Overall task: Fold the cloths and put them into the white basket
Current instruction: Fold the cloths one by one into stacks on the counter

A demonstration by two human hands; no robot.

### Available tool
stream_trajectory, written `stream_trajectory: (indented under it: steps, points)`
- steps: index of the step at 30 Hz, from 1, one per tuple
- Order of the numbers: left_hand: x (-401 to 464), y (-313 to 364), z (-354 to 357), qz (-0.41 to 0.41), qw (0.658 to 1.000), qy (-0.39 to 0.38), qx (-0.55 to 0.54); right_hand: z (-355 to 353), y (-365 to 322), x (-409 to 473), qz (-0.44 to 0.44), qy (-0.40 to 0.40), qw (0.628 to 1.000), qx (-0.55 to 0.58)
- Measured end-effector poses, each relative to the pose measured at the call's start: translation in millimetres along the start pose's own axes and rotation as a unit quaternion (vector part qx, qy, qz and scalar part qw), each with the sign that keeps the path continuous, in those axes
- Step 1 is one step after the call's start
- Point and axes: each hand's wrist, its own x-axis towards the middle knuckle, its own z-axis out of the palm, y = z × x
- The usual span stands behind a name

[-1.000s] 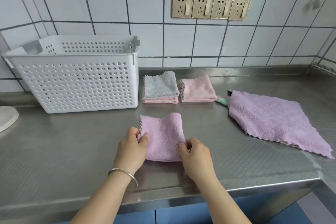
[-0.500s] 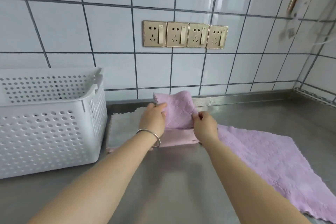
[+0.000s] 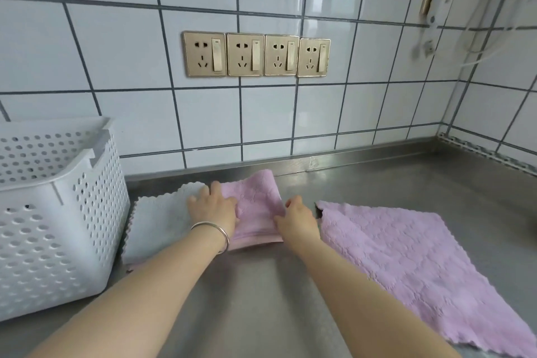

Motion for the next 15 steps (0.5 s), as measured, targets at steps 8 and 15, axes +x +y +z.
stream_trajectory:
  steps: [8, 15]
  points:
    - [-80, 52, -36, 0.273, 0.943, 0.128, -0.143, -101, 93, -86, -0.220, 0.081, 0.969, -0.076]
    - [-143, 117, -14, 0.329, 0.936, -0.041, -0.113, -100, 173, -143, -0.257, 0.044, 0.936, -0.238]
